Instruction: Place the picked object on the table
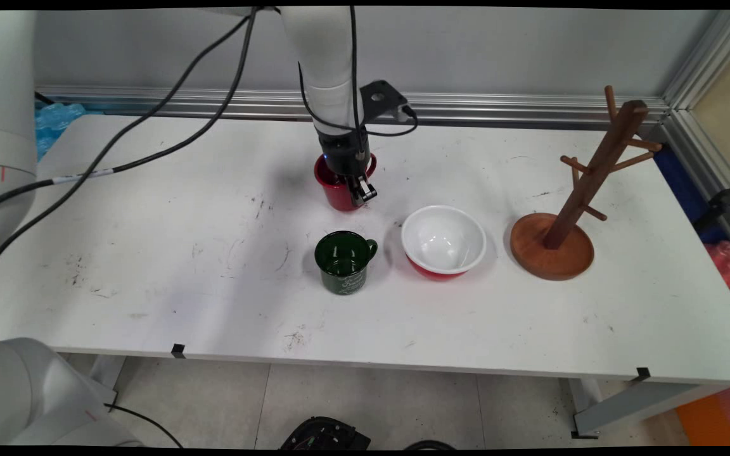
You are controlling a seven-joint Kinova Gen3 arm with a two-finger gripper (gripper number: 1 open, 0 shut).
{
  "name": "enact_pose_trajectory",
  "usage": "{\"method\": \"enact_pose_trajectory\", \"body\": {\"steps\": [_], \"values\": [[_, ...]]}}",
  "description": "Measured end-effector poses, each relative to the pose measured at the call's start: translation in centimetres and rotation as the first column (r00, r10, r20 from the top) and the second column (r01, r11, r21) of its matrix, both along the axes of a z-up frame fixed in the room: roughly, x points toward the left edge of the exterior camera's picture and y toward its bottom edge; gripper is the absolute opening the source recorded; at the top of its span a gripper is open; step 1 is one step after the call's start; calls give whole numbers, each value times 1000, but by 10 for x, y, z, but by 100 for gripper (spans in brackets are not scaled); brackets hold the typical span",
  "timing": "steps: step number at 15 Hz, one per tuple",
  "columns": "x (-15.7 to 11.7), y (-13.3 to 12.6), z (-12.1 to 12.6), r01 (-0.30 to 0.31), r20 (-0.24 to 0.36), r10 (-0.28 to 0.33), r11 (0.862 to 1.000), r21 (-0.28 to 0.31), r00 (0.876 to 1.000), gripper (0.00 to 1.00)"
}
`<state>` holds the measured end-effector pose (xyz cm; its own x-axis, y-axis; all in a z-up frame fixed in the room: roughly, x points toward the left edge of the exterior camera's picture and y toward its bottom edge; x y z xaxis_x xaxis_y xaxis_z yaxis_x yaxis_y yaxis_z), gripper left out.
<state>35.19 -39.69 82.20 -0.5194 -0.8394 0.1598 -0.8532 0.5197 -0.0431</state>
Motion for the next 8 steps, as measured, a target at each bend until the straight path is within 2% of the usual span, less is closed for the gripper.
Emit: {"method": "enact_pose_trajectory", "body": {"steps": [8], "values": [[1, -9, -20, -3, 24, 2, 1000, 18, 1000, 0]]}}
